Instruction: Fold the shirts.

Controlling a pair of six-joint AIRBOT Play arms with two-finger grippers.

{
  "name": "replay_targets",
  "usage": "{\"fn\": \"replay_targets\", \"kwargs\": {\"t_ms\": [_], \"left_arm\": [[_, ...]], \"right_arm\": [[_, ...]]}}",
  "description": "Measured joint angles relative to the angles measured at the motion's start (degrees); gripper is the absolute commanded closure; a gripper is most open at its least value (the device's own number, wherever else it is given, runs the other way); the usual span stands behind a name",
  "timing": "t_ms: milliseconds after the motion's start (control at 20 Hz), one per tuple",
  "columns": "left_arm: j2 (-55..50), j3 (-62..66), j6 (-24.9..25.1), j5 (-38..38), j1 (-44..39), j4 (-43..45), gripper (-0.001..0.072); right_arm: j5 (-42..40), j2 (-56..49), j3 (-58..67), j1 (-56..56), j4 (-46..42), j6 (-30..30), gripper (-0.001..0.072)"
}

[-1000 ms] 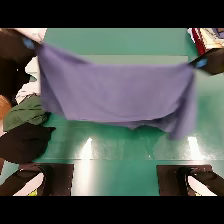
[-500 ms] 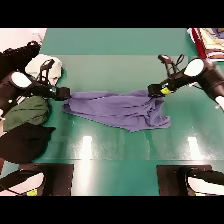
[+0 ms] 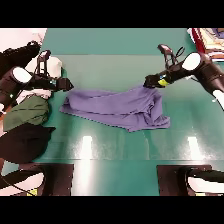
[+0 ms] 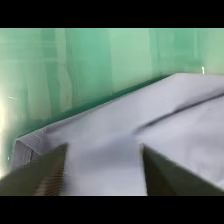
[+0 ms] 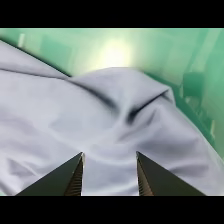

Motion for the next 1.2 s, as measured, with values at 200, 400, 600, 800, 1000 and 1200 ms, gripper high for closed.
{"fn": "replay_targets", "kwargs": {"t_ms": [200,400,600,800,1000,1200], "left_arm": [[0.07,3.45,0.02,-6.73,0.04,2.01,0.015],[0.13,1.07,-0.13,-14.1,0.04,2.69,0.015],[-0.07,-6.64,-2.23,-11.74,0.04,2.38,0.015],[-1.95,-11.21,-2.21,-5.7,0.04,-3.43,0.0151],[-4.11,-12.55,-1.38,-3.06,0.04,-7.19,0.047],[-4.79,-12.87,-1.18,-2.29,0.04,-8.55,0.0676]], "right_arm": [[4.57,4.31,1.86,-1.7,-0.59,-1.22,0.0323],[8.33,11.02,-2.56,-5.75,-0.81,-1.7,0.0324],[8.35,18.12,-11.72,-10.38,0.15,-1.9,0.0324],[6.38,22.93,-19.76,-13.7,2.47,-1.99,0.0324],[5.4,24.28,-24.74,-17.62,3.26,-2.01,0.0199],[5.75,20.46,-26.43,-21.16,5.03,-3.41,0.0133]]}}
